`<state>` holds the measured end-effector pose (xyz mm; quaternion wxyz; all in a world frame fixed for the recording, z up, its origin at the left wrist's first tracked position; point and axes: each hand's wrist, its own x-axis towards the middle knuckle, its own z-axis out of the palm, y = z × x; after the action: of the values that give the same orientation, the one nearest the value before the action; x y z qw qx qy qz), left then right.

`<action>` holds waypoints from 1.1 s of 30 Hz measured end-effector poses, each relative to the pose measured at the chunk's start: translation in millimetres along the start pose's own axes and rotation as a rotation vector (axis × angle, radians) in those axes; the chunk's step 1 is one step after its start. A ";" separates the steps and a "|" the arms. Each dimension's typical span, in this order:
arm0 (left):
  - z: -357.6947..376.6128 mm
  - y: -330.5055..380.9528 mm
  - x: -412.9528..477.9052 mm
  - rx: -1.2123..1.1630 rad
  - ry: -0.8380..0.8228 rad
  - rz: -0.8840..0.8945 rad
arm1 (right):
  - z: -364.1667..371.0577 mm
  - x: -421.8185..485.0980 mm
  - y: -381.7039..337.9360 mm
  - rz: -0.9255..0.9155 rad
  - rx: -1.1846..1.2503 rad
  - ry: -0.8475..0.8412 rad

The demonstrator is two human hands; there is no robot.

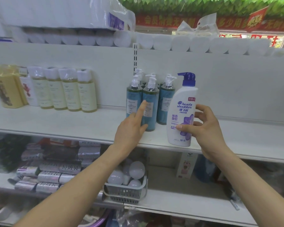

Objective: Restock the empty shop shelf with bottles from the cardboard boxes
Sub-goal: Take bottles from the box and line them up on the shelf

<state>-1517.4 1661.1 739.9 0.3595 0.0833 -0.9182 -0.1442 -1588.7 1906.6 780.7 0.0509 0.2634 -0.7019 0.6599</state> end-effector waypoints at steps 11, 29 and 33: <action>-82.4 -9.8 -37.0 -0.534 -0.100 -0.060 | 65.2 -8.1 -6.7 -0.050 0.145 -0.208; -297.5 -226.4 -192.3 -0.777 -0.112 -0.255 | 392.5 -154.5 -99.5 -0.001 0.338 -0.507; -356.0 -292.9 -219.7 -0.746 -0.077 -0.269 | 479.5 -190.9 -126.0 0.011 0.390 -0.514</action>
<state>-1099.5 1368.0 754.2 0.3082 0.0611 -0.7966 -0.5165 -1237.9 1508.5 754.6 -0.1830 0.4223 -0.5533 0.6943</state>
